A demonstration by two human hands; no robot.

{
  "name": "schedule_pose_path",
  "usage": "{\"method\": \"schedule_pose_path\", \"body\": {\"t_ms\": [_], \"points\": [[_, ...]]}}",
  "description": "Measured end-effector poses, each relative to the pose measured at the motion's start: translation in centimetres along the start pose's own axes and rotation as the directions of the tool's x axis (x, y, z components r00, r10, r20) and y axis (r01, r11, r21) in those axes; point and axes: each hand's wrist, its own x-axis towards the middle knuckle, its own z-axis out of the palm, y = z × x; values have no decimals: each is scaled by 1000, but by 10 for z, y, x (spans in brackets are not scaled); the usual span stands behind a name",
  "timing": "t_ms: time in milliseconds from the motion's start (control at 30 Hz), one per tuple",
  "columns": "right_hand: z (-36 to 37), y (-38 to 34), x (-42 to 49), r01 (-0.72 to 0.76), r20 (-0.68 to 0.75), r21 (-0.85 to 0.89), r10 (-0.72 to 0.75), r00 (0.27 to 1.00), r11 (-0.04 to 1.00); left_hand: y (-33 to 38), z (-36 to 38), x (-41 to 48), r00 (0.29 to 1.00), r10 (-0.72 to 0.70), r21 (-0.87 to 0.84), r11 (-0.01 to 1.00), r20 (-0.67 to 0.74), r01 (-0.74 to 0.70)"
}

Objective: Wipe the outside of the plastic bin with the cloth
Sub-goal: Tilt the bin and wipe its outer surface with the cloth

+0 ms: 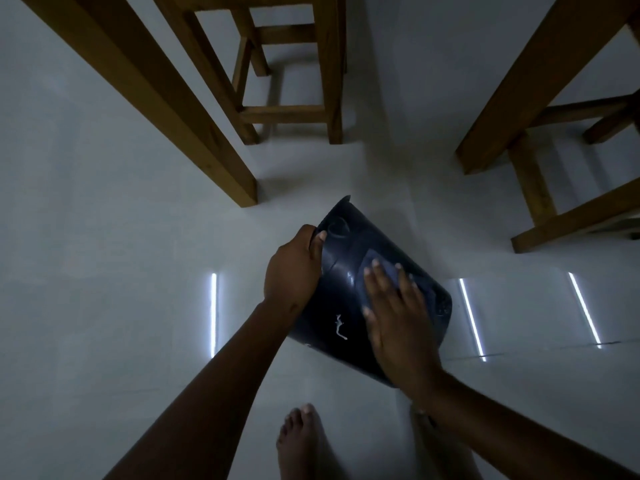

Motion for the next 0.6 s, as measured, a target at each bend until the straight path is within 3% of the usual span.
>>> {"method": "schedule_pose_path", "body": {"t_ms": [133, 233, 300, 433, 533, 600], "points": [[-1, -3, 29, 128, 23, 36, -128, 991, 991, 4, 3, 4, 999, 28, 12, 1000, -28, -28], [-11, 18, 69, -75, -24, 226, 83, 996, 971, 6, 1, 4, 999, 33, 10, 999, -8, -33], [-13, 25, 60, -157, -30, 214, 167, 985, 964, 3, 0, 2, 1000, 29, -8, 1000, 11, -28], [-2, -6, 0, 42, 21, -18, -41, 999, 999, -2, 1, 0, 1000, 9, -4, 1000, 4, -9], [0, -11, 15, 155, 65, 7, -155, 986, 988, 0, 2, 3, 1000, 4, -30, 1000, 0, -4], [-4, -5, 47, 95, 51, 57, -98, 994, 994, 2, 2, 4, 1000, 19, -32, 999, 12, -18]]}}
